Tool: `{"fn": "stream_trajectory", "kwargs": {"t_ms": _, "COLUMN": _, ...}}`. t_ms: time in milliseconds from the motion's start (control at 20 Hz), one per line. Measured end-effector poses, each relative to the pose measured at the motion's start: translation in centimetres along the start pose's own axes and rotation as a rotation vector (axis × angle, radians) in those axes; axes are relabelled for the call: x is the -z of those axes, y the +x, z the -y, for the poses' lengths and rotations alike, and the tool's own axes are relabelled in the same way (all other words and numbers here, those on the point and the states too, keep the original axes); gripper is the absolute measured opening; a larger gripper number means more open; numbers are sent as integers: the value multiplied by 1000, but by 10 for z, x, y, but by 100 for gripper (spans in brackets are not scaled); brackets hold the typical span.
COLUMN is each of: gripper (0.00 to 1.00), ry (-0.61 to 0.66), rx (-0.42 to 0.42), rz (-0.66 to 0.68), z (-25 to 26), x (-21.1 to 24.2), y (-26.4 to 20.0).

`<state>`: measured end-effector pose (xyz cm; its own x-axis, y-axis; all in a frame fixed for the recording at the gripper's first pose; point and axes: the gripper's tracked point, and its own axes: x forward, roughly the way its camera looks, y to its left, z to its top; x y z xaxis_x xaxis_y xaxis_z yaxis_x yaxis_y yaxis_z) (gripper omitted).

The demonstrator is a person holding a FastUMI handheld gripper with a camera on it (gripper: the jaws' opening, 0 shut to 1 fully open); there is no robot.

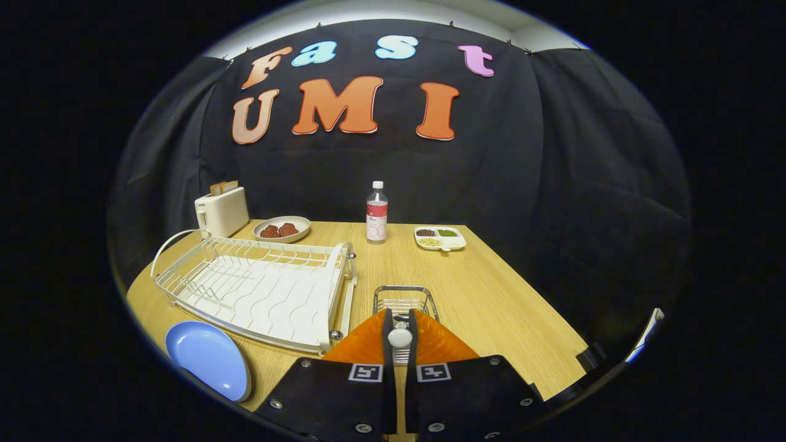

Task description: Take the plate from the dish rack, then take the spoon from the basket and place it into the plate.

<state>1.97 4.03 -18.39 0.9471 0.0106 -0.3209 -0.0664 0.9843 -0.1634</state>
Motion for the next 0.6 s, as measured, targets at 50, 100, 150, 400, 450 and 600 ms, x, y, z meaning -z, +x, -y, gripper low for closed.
{"fn": "stream_trajectory", "kwargs": {"t_ms": 50, "gripper": 6, "ry": 0, "rx": 4, "rz": 5, "z": 1, "x": -3, "y": -5}}
{"fn": "stream_trajectory", "kwargs": {"t_ms": 100, "gripper": 6, "ry": -1, "rx": 9, "rz": 9, "z": 1, "x": -7, "y": -9}}
{"fn": "stream_trajectory", "kwargs": {"t_ms": 150, "gripper": 5, "ry": -2, "rx": 14, "rz": 15, "z": 1, "x": -11, "y": -14}}
{"fn": "stream_trajectory", "kwargs": {"t_ms": 400, "gripper": 6, "ry": -2, "rx": 34, "rz": 66, "z": -3, "x": -39, "y": -44}}
{"fn": "stream_trajectory", "kwargs": {"t_ms": 450, "gripper": 6, "ry": 6, "rx": 34, "rz": 74, "z": -6, "x": -44, "y": -49}}
{"fn": "stream_trajectory", "kwargs": {"t_ms": 600, "gripper": 6, "ry": 8, "rx": 28, "rz": 87, "z": -20, "x": -54, "y": -66}}
